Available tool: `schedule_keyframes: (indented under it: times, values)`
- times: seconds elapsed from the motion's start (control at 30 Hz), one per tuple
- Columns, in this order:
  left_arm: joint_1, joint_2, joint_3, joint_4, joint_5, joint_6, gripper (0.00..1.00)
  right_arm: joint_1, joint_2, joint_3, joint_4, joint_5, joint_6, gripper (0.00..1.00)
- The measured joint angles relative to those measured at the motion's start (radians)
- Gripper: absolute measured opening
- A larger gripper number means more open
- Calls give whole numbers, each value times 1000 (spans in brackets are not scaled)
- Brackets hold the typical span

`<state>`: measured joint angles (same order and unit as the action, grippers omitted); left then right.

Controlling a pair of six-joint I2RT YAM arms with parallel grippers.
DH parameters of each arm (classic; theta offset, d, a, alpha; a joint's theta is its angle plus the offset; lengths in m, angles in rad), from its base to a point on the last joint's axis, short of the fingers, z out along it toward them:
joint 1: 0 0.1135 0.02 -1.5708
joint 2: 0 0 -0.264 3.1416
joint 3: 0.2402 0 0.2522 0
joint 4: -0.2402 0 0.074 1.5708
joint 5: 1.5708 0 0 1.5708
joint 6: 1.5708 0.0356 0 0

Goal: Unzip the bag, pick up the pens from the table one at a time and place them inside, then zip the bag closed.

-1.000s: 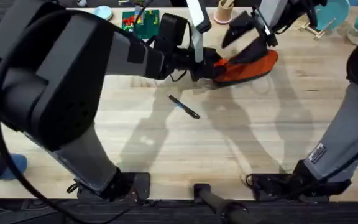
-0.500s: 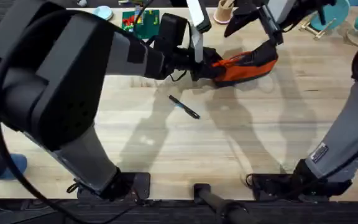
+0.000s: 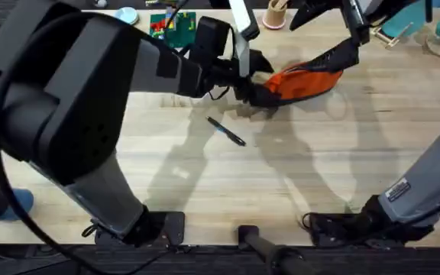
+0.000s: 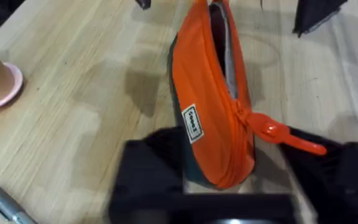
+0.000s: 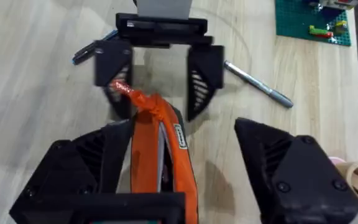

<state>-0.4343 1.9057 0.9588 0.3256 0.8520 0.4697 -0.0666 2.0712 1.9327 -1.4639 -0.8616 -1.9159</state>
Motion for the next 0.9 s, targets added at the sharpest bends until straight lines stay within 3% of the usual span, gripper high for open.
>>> schedule_keyframes:
  times: [0.07, 0.1, 0.33, 0.67, 0.9]
  values:
    - [0, 0, 0, 0, 0, -7, 953, 0, 0, 0, 0, 0, 0, 996]
    - [0, 0, 0, 0, 0, -9, 983, 0, 0, 0, 0, 0, 0, 996]
    - [0, -19, 0, -41, -11, -18, 995, -5, 0, 0, 0, 0, 0, 996]
    - [0, -271, 0, -365, -177, -28, 996, -30, 0, 0, 0, 0, 0, 996]
    - [0, -436, 0, -535, -273, -58, 996, -31, 0, 0, -20, 0, 0, 996]
